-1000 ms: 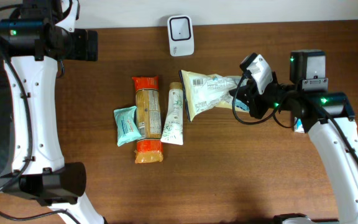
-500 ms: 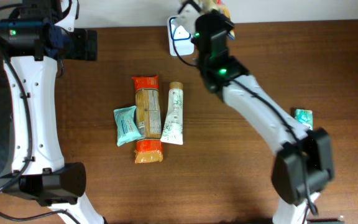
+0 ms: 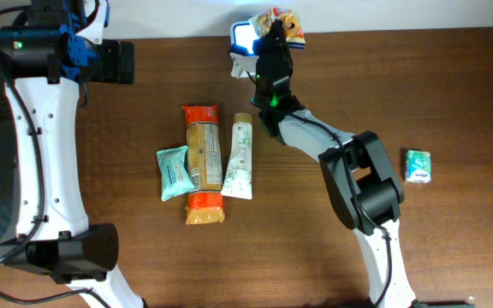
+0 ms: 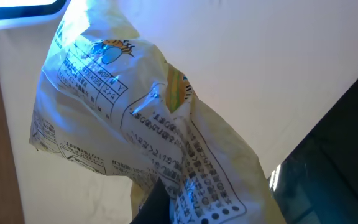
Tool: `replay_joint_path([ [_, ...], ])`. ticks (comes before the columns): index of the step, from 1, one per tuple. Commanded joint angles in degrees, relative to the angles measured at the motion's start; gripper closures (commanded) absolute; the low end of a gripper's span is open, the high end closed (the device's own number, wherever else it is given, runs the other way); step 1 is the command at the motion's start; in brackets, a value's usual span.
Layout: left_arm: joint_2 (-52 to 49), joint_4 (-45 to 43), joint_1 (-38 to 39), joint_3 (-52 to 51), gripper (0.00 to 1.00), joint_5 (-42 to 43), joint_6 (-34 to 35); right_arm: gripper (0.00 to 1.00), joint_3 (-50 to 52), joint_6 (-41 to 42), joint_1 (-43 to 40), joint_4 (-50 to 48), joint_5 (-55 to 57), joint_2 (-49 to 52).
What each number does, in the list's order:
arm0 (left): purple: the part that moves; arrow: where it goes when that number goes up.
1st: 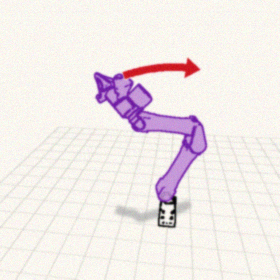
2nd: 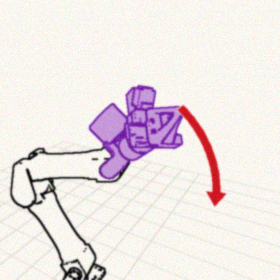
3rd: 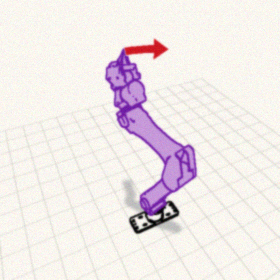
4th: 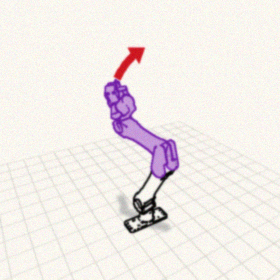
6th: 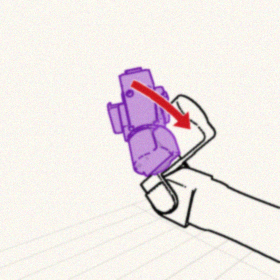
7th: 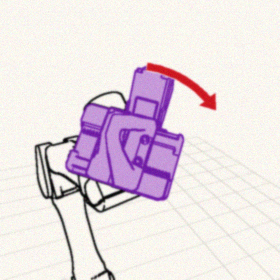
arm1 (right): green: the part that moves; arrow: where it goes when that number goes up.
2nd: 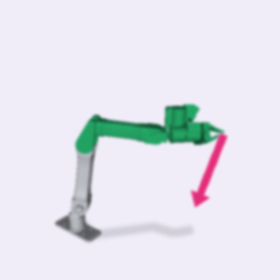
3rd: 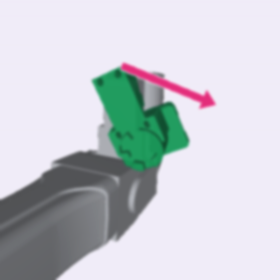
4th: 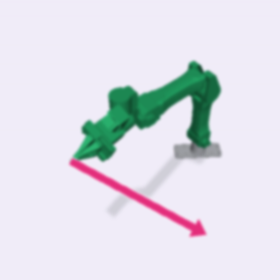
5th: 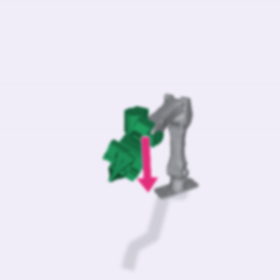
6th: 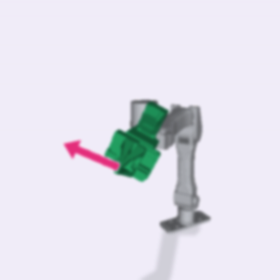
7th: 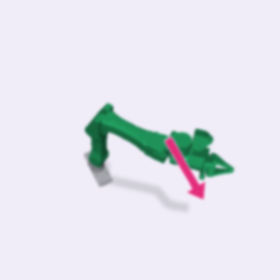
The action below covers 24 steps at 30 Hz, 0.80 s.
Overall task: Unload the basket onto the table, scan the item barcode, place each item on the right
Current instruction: 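Hold the snack bag over the barcode scanner with the right gripper, then carry the snack bag right and drop it at the table's right edge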
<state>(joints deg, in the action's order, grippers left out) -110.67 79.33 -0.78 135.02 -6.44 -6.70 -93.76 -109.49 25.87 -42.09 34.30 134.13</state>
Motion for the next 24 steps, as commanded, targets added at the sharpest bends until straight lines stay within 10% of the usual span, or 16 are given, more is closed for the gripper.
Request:
replay_joint_path([
  [1, 1.25, -0.13, -0.04, 0.35, 0.01, 0.15, -0.90, 0.96, -1.09, -0.44, 0.48, -0.66, -1.14, -0.68],
  [14, 1.25, -0.13, -0.04, 0.35, 0.01, 0.13, -0.90, 0.96, -1.07, 8.33, 2.75, 7.89, 2.84, -10.25],
  [20, 1.25, -0.13, -0.04, 0.35, 0.01, 0.15, -0.90, 0.96, -1.07, 50.88, 2.84, 50.05, -4.11, -35.36],
  [24, 1.25, -0.13, -0.04, 0.35, 0.01, 0.13, -0.90, 0.96, -1.07, 89.02, -13.64, 81.22, -40.98, -49.53],
])
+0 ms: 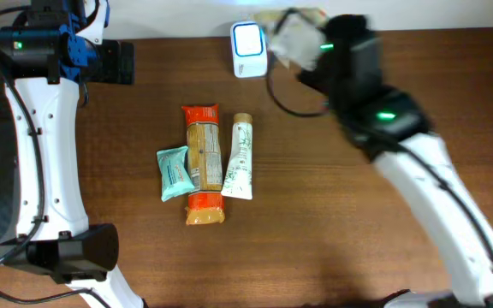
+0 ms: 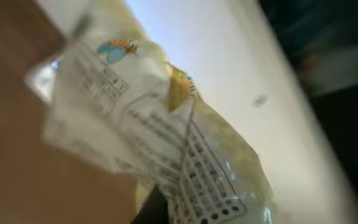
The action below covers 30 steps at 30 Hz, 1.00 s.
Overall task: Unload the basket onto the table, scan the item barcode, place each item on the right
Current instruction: 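Carry the snack bag right and drop it at the table's right edge, then grasp the white tube with the right gripper and pull it right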
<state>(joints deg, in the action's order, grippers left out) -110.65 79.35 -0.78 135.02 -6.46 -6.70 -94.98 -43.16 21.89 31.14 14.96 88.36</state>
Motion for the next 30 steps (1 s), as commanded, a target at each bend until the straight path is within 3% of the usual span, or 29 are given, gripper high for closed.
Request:
replay_joint_path([
  [1, 1.22, -0.15, -0.04, 0.35, 0.01, 0.15, -0.90, 0.96, 0.15, 28.44, -15.80, 13.25, -22.73, -4.33],
  [4, 1.22, -0.15, -0.04, 0.35, 0.01, 0.15, -0.90, 0.96, 1.70, 36.92, -31.12, 23.15, -22.75, -2.38],
  [7, 1.22, -0.15, -0.04, 0.35, 0.01, 0.15, -0.90, 0.96, 8.83, 42.62, -43.01, 22.38, -23.58, 4.13],
  [12, 1.22, -0.15, -0.04, 0.35, 0.01, 0.15, -0.90, 0.96, 15.50, 43.04, -45.27, 13.64, -20.26, 17.35],
  [13, 1.22, -0.15, -0.04, 0.35, 0.01, 0.15, -0.90, 0.91, 15.50, 45.66, -45.55, 12.72, -17.14, 17.94],
  [15, 1.22, -0.15, -0.04, 0.35, 0.01, 0.15, -0.90, 0.01, 14.45, 48.22, -46.36, 12.33, -15.93, 17.70],
  [16, 1.22, -0.15, -0.04, 0.35, 0.01, 0.15, -0.90, 0.01, 12.76, 48.17, -46.47, 14.23, -15.98, 17.70],
  [19, 1.22, -0.15, -0.04, 0.35, 0.01, 0.17, -0.90, 0.01, -3.72, 48.17, -45.81, 32.92, -17.14, 17.64],
  [21, 1.22, -0.15, -0.04, 0.35, 0.01, 0.17, -0.90, 0.01, -11.69, 48.15, -44.33, 40.57, -25.88, 17.64],
  [23, 1.22, -0.15, -0.04, 0.35, 0.01, 0.17, -0.90, 0.01, -12.22, 46.90, -39.71, 40.35, -47.12, 18.01],
  [24, 1.22, -0.15, -0.04, 0.35, 0.01, 0.15, -0.90, 0.06, -11.30, 46.18, -36.76, 39.28, -47.93, 18.01],
  [25, 1.22, -0.15, -0.04, 0.35, 0.01, 0.17, -0.90, 0.11, -10.47, 46.21, -33.31, 38.12, -47.45, 18.03],
  [26, 1.22, -0.15, -0.04, 0.35, 0.01, 0.15, -0.90, 0.23, -9.42, 46.75, -26.95, 35.67, -46.03, 18.47],
  [30, 1.22, -0.15, -0.04, 0.35, 0.01, 0.17, -0.90, 0.39, -8.39, 60.52, -3.30, 26.03, -26.40, 24.44],
])
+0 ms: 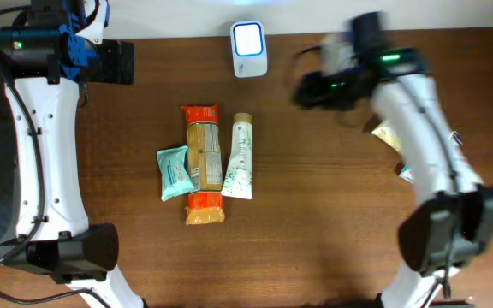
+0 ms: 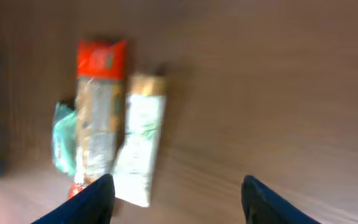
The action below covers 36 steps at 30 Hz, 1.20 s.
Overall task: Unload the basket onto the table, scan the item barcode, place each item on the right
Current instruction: 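Grasp the white tube with the right gripper and pull it right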
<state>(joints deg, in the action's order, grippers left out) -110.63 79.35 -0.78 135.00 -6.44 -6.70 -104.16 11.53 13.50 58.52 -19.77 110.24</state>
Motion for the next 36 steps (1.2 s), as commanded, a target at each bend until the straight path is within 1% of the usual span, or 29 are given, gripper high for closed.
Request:
replay_joint_path([
  [1, 1.20, -0.15, -0.04, 0.37, 0.01, 0.15, -0.90, 0.40, 0.79, 8.96, 12.24, -5.11, 14.19, 6.36],
  [3, 1.20, -0.15, -0.04, 0.37, 0.01, 0.15, -0.90, 0.48, 0.79, 10.32, 17.38, -8.33, 18.03, 10.40],
  [4, 1.20, -0.15, -0.04, 0.37, 0.01, 0.15, -0.90, 0.50, 0.79, 11.56, 19.28, -9.40, 19.65, 12.26],
  [6, 1.20, -0.15, -0.04, 0.37, 0.01, 0.13, -0.90, 0.50, 0.79, 11.54, 22.18, -11.76, 21.40, 16.44],
  [8, 1.20, -0.15, -0.04, 0.37, 0.01, 0.13, -0.90, 0.50, 0.79, 12.81, 22.45, -10.95, 25.03, 17.55],
  [9, 1.20, -0.15, -0.04, 0.37, 0.01, 0.13, -0.90, 0.53, 0.87, 12.79, 22.45, -10.32, 26.62, 17.59],
  [13, 1.20, -0.15, -0.04, 0.37, 0.01, 0.13, -0.90, 0.58, 3.17, 12.81, 22.32, -9.62, 30.77, 17.77],
  [15, 1.20, -0.15, -0.04, 0.37, 0.01, 0.13, -0.90, 0.66, 3.23, 12.79, 21.46, -8.28, 30.97, 17.77],
  [16, 1.20, -0.15, -0.04, 0.37, 0.01, 0.15, -0.90, 0.77, 3.23, 12.79, 20.70, -7.39, 30.95, 17.77],
  [17, 1.20, -0.15, -0.04, 0.37, 0.01, 0.15, -0.90, 0.96, 3.23, 12.79, 19.63, -6.38, 30.51, 17.77],
  [19, 1.20, -0.15, -0.04, 0.37, 0.01, 0.15, -0.90, 0.96, 3.87, 12.26, 17.42, -5.38, 26.62, 17.77],
  [21, 1.20, -0.15, -0.04, 0.37, 0.01, 0.15, -0.90, 0.96, 7.50, 7.02, 13.68, -7.58, 15.98, 17.77],
  [23, 1.20, -0.15, -0.04, 0.37, 0.01, 0.15, -0.90, 0.96, 10.95, 2.14, 9.99, -8.41, 11.87, 17.77],
  [26, 1.20, -0.15, -0.04, 0.37, 0.01, 0.15, -0.90, 0.96, 12.13, -9.09, 3.26, -7.19, 0.50, 17.77],
  [27, 1.20, -0.15, -0.04, 0.37, 0.01, 0.15, -0.90, 0.96, 12.13, -9.90, 1.20, -6.27, 0.02, 17.77],
  [28, 1.20, -0.15, -0.04, 0.37, 0.01, 0.15, -0.90, 0.93, 12.13, -11.13, -0.96, -5.29, 0.07, 17.77],
  [29, 1.20, -0.15, -0.04, 0.37, 0.01, 0.15, -0.90, 0.66, 12.11, -11.34, -3.04, -4.76, 0.52, 17.77],
  [30, 1.20, -0.15, -0.04, 0.37, 0.01, 0.13, -0.90, 0.50, 12.11, -12.11, -5.35, -4.37, 0.92, 17.75],
  [31, 1.20, -0.15, -0.04, 0.37, 0.01, 0.13, -0.90, 0.43, 12.11, -12.24, -6.58, -4.07, 0.90, 17.75],
  [34, 1.20, -0.15, -0.04, 0.37, 0.01, 0.15, -0.90, 0.36, 12.09, -12.92, -8.74, -3.23, 1.51, 17.75],
  [35, 1.20, -0.15, -0.04, 0.37, 0.01, 0.13, -0.90, 0.35, 11.58, -13.53, -9.14, -2.29, 0.31, 17.75],
  [36, 1.20, -0.15, -0.04, 0.37, 0.01, 0.15, -0.90, 0.34, 10.01, -15.85, -9.75, 0.13, -2.71, 17.73],
])
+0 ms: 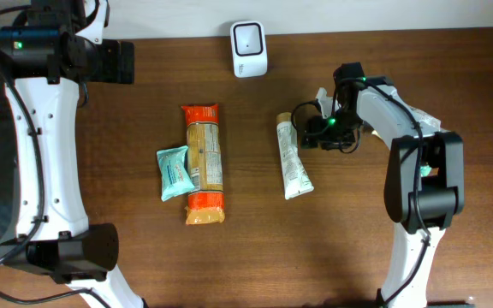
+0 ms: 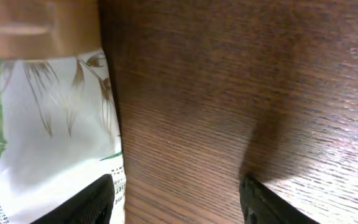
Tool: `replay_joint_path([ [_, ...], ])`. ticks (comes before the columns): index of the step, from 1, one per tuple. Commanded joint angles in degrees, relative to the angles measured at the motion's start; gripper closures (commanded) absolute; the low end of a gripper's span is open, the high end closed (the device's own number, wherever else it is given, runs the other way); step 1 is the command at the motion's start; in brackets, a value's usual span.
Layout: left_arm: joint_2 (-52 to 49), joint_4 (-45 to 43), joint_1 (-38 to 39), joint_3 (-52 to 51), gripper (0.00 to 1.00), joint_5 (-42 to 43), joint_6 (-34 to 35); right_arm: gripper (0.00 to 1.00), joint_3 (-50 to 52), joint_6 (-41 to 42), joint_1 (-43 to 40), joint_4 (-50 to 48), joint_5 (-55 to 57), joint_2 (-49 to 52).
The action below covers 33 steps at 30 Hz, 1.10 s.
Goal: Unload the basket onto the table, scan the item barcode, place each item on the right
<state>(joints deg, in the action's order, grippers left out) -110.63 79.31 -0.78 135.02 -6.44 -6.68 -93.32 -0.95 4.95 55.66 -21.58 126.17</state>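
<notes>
The white scanner (image 1: 249, 49) stands at the table's far edge. A white tube with bamboo print and a tan cap (image 1: 292, 156) lies slanted in the middle of the table. In the right wrist view the tube (image 2: 48, 124) fills the left side. My right gripper (image 1: 304, 128) is low beside the cap end and open (image 2: 176, 193). One finger (image 2: 95, 199) sits over the tube's edge, and the other rests over bare wood. My left gripper (image 1: 122, 62) is held up at the far left; its jaws cannot be made out.
An orange snack pack (image 1: 204, 162) and a teal packet (image 1: 174, 171) lie together left of the tube. A pale crinkled bag (image 1: 429, 120) and a small teal packet (image 1: 426, 171) lie at the right, partly behind my right arm.
My right gripper, then open and high over the table right of the scanner, is now low by the tube's cap. The tube has shifted right, away from the orange pack, and lies slanted.
My right gripper first held a crinkled snack bag up by the scanner. It then held the bag further right. After that it was open and empty, with the bag lying at the right. Now it stands open at the tube, which lies apart from the other items.
</notes>
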Motion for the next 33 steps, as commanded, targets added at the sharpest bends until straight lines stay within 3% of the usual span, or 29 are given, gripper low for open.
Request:
replay_joint_path([
  [1, 1.20, -0.11, -0.04, 0.35, 0.01, 0.13, -0.92, 0.34, -2.51, -5.16, -1.70, 5.42, -2.64, 1.79],
  [3, 1.20, -0.11, -0.04, 0.35, 0.01, 0.15, -0.92, 0.32, -6.21, -11.91, -3.23, 12.13, -7.26, 1.64],
  [5, 1.20, -0.11, -0.04, 0.35, 0.01, 0.13, -0.92, 0.29, -6.45, -19.78, -5.60, 15.56, -18.62, 1.60],
  [7, 1.20, -0.11, -0.04, 0.35, 0.01, 0.15, -0.92, 0.18, -6.34, -24.79, -6.86, 18.12, -27.26, 1.60],
  [10, 1.20, -0.11, -0.04, 0.35, 0.01, 0.13, -0.92, 0.16, -2.51, -24.61, -2.38, 15.26, -21.35, 1.60],
  [13, 1.20, -0.11, -0.04, 0.35, 0.01, 0.15, -0.92, 0.17, 4.66, -14.38, 1.03, 4.61, -13.64, 1.60],
  [15, 1.20, -0.11, -0.04, 0.35, 0.01, 0.15, -0.92, 0.25, 7.54, -11.52, 1.31, 0.81, -13.90, 1.60],
  [17, 1.20, -0.11, -0.04, 0.35, 0.01, 0.13, -0.92, 0.60, 7.72, -11.30, 1.42, 0.81, -13.97, 1.60],
  [18, 1.20, -0.11, -0.04, 0.35, 0.01, 0.13, -0.92, 0.82, 7.72, -10.69, 1.40, 0.79, -13.94, 1.60],
  [20, 1.20, -0.11, -0.04, 0.35, 0.01, 0.13, -0.92, 0.96, 7.52, -10.54, 1.40, 0.85, -15.32, 1.60],
  [24, 1.20, -0.11, -0.04, 0.35, 0.01, 0.13, -0.92, 0.96, 4.98, -11.23, 1.42, 1.79, -25.35, -1.03],
  [29, 1.20, -0.11, -0.04, 0.35, 0.01, 0.15, -0.92, 0.96, 4.96, -16.63, 1.46, 2.12, -46.40, -14.29],
  [33, 1.20, -0.11, -0.04, 0.35, 0.01, 0.15, -0.92, 0.96, 4.96, -16.61, 1.46, 0.52, -54.51, -24.76],
])
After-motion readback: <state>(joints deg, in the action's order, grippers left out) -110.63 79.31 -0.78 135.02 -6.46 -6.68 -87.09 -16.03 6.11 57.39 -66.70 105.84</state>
